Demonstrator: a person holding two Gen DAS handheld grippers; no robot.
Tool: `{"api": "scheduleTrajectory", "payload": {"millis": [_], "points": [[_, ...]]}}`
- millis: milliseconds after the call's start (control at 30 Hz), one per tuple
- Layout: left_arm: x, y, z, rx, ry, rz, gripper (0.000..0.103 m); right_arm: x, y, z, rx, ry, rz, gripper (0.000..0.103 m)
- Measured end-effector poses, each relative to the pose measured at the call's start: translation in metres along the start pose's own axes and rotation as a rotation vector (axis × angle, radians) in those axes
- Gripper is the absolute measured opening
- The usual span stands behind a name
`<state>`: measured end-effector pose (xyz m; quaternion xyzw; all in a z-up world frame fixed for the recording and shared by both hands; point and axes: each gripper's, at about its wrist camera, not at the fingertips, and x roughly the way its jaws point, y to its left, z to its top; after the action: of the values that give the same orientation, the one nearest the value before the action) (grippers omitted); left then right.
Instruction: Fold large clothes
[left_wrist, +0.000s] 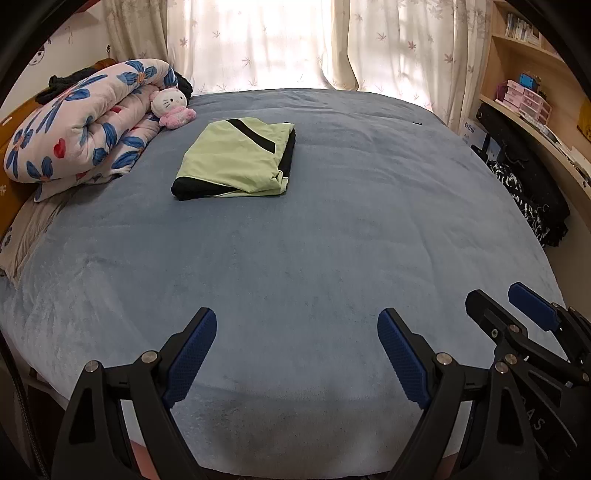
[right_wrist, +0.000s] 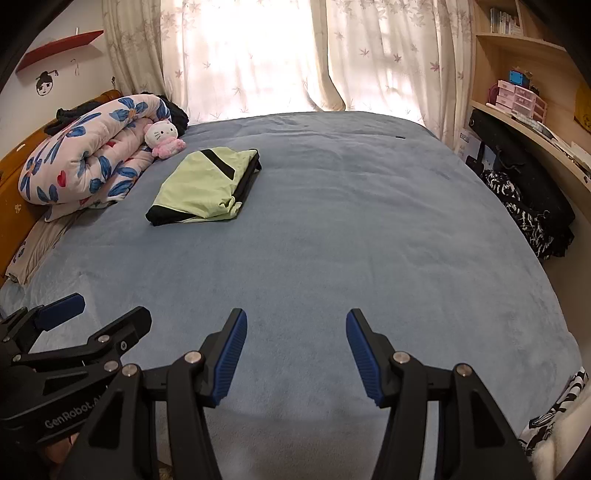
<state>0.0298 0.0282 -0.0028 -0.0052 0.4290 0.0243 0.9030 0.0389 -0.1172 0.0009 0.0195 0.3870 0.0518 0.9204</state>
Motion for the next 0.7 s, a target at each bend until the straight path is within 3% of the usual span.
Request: {"api": "scheduleTrajectory", "payload": {"millis": [700], "points": [[0.0091,0.0038,-0.0007,-0.003,0.033,-0.006,0.088,0.0044,0.0021,-0.0028,0.012,0.015,-0.002,0.056]]}}
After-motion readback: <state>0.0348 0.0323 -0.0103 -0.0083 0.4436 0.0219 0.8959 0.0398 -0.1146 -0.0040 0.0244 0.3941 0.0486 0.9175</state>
